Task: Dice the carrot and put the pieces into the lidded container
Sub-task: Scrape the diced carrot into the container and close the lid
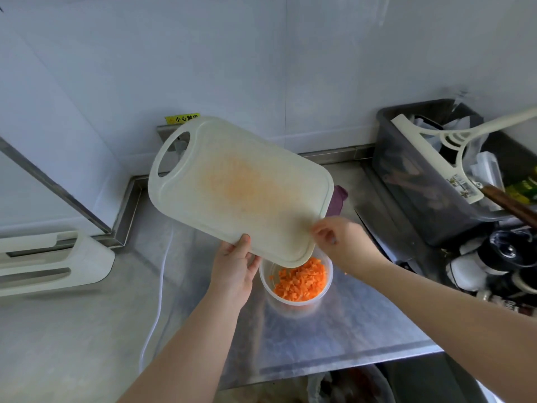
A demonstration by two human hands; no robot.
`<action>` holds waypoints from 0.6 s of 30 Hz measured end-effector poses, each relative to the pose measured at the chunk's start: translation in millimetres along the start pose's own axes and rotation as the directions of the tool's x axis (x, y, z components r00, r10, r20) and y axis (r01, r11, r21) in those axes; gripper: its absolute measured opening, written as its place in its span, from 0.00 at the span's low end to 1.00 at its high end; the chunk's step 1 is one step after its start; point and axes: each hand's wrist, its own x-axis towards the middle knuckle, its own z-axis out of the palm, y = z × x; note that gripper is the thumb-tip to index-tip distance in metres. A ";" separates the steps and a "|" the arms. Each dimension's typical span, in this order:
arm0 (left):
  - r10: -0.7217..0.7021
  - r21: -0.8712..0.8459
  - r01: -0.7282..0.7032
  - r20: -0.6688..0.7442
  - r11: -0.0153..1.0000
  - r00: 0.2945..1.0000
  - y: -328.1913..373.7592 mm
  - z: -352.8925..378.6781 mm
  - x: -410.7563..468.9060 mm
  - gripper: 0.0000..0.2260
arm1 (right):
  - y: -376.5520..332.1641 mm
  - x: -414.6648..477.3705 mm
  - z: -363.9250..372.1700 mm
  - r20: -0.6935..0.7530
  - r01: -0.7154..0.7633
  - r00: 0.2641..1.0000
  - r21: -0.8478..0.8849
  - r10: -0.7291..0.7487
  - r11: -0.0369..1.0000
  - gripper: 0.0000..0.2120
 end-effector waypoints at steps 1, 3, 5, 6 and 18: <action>-0.013 -0.018 0.013 0.008 1.000 1.000 1.0 0.3 -1.6 0.09 | 2.6 0.8 -2.4 -0.068 -0.093 0.993 0.107 0.101 0.990 0.08; -0.042 -0.058 0.043 0.024 0.997 0.999 2.9 2.1 -5.7 0.09 | 4.0 1.7 -7.3 -0.073 -0.255 0.949 0.390 0.306 0.885 0.05; -0.063 -0.092 0.066 0.029 0.994 0.998 5.6 3.3 -8.6 0.09 | 6.8 0.9 -10.1 0.009 -0.350 0.897 0.623 0.441 0.699 0.05; -0.068 -0.104 0.070 0.028 0.992 0.997 7.4 3.5 -9.6 0.09 | 12.3 0.3 -9.3 0.037 -0.384 0.875 0.660 0.482 0.646 0.09; -0.108 -0.151 0.091 -0.108 0.984 0.988 34.4 -17.5 -24.6 0.05 | 23.4 -19.9 39.5 0.372 -0.676 0.737 0.428 0.565 0.600 0.13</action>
